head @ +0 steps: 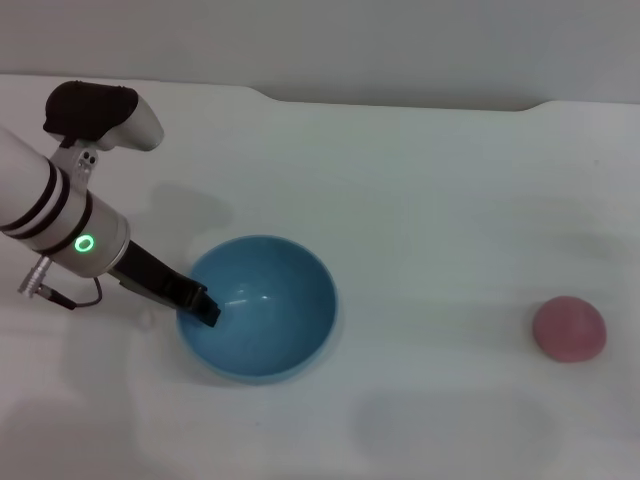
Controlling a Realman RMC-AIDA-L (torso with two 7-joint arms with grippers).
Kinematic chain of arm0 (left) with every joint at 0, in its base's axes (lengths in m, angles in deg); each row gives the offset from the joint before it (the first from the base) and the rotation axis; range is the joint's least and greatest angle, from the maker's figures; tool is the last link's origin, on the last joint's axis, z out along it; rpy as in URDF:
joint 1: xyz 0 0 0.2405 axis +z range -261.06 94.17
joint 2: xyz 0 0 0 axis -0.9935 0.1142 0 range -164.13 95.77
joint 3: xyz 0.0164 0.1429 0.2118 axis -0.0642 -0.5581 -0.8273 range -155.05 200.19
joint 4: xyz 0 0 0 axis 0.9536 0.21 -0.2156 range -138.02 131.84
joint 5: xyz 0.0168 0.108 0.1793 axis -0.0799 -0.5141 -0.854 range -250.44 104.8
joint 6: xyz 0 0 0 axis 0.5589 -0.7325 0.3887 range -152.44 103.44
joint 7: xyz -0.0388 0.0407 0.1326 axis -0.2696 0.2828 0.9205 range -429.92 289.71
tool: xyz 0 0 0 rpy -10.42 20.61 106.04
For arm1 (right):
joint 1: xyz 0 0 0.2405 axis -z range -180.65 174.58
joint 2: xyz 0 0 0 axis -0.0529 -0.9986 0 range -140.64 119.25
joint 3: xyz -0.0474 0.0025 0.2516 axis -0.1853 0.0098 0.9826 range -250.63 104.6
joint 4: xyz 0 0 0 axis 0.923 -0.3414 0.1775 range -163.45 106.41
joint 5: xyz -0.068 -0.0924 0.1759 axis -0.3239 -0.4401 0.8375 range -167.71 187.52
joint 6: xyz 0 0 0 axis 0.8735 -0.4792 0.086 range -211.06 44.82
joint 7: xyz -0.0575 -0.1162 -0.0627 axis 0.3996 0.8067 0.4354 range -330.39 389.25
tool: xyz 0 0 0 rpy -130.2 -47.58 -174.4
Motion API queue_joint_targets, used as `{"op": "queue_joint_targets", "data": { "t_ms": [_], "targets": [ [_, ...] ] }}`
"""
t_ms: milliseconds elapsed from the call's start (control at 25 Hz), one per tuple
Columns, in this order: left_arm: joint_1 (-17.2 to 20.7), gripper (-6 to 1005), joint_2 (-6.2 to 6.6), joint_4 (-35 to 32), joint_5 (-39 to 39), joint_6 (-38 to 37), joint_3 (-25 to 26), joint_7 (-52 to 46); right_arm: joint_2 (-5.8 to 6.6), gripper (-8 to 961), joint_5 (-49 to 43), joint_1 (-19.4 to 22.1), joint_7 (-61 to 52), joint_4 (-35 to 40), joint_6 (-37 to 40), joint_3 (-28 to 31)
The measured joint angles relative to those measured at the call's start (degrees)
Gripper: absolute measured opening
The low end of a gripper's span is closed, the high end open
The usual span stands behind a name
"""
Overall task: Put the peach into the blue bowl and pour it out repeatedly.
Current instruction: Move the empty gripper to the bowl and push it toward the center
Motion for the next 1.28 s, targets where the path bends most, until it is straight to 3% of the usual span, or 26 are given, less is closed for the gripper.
{"op": "queue_joint_targets", "data": {
  "t_ms": [240, 440, 600, 800, 960, 1280],
  "targets": [
    [-0.15, 233, 0.14, -0.05, 0.00, 0.20, 0.45, 0.00, 0.15, 680, 0.02, -1.28, -3.53, -2.47, 0.05, 0.54],
    [-0.23, 83, 0.21, -0.12, 0.02, 0.68, 0.56, -0.10, 0.53, 680, -0.89, -2.84, -28.00, -1.95, -2.10, -0.45],
    [-0.22, -1, 0.24, -0.12, 0.00, 0.99, 0.58, -0.12, 0.64, 681, -9.92, -3.60, -47.92, 3.04, -4.02, -2.79],
    [-0.29, -1, 0.24, -0.38, 0.00, 1.27, 0.58, -0.22, 0.86, 680, -24.58, -4.31, -72.67, 12.88, -3.61, -5.57],
    [-0.29, -1, 0.21, -0.42, -0.01, 1.78, 0.63, -0.56, 0.94, 680, -36.52, -4.73, -93.83, 24.96, -0.66, -13.55],
    [-0.70, -2, 0.11, -0.49, 0.00, 2.69, 0.63, -0.12, 1.26, 681, -60.08, -6.39, -119.34, 49.02, 11.10, -24.46]
  ]
}}
